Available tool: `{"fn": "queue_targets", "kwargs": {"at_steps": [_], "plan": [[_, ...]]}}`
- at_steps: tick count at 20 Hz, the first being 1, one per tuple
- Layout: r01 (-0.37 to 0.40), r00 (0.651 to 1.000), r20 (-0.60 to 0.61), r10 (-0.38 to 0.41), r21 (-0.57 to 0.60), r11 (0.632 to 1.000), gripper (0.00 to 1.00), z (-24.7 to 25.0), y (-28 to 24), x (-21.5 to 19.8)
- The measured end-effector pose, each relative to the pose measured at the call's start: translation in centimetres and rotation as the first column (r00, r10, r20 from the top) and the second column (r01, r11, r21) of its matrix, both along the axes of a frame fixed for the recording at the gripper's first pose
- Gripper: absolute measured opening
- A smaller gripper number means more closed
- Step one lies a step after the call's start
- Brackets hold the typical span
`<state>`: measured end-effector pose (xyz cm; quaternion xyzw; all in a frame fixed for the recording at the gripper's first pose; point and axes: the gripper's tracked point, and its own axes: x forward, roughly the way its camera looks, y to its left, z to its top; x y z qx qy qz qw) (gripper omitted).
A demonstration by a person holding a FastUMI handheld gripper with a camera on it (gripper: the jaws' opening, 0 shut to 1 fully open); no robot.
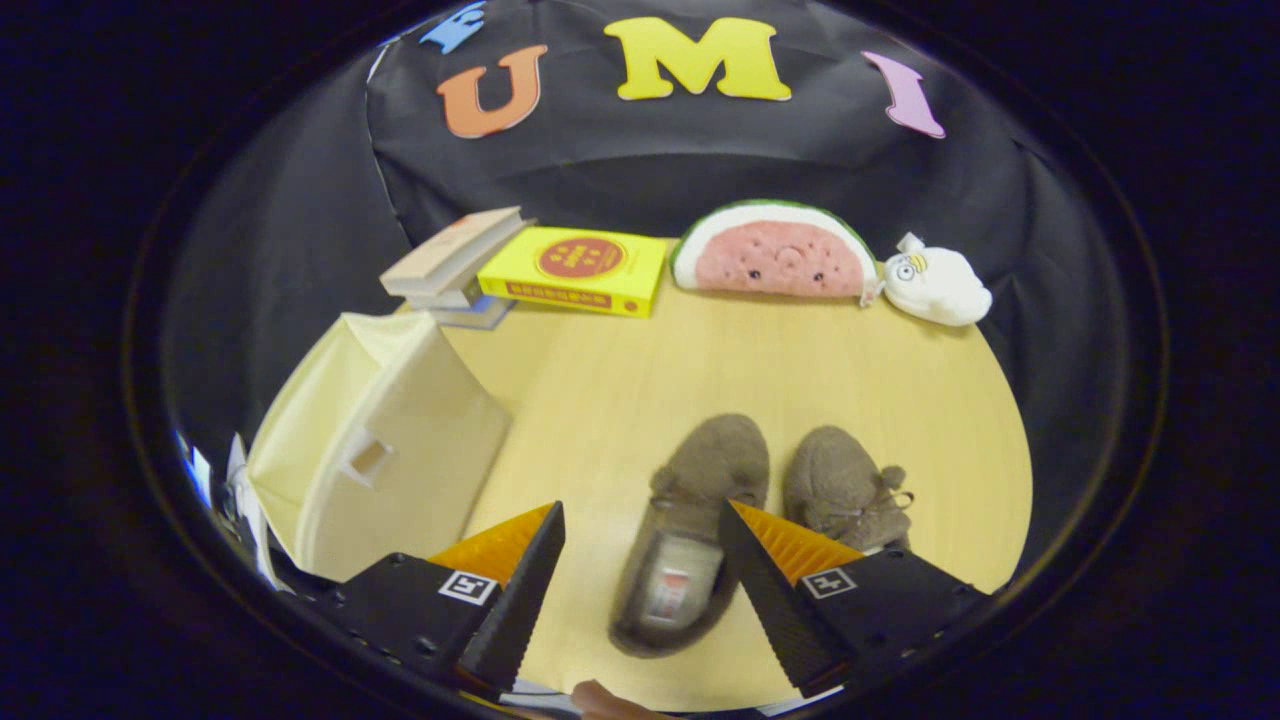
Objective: Open the storage box then place both shoes into the box .Put the left shoe in first, then the right shoe, with the right side of both shoes facing outward in a uniform manner.
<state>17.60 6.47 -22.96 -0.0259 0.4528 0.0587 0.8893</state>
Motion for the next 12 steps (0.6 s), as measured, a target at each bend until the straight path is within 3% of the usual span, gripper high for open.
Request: {"fn": "queue_targets", "kwargs": {"at_steps": [5, 9, 12], "plan": [[0.083, 0.990, -0.113, -0.085, -0.024, 0.996, 0.89, -3.4, -3.6, -2.2], [0.128, 0.964, -0.225, -0.145, -0.090, 0.988, 0.89, -4.6, -4.7, -2.2], [0.144, 0.942, -0.293, -0.166, -0.096, 0.985, 0.82, -5.7, -4.6, -1.7]]}}
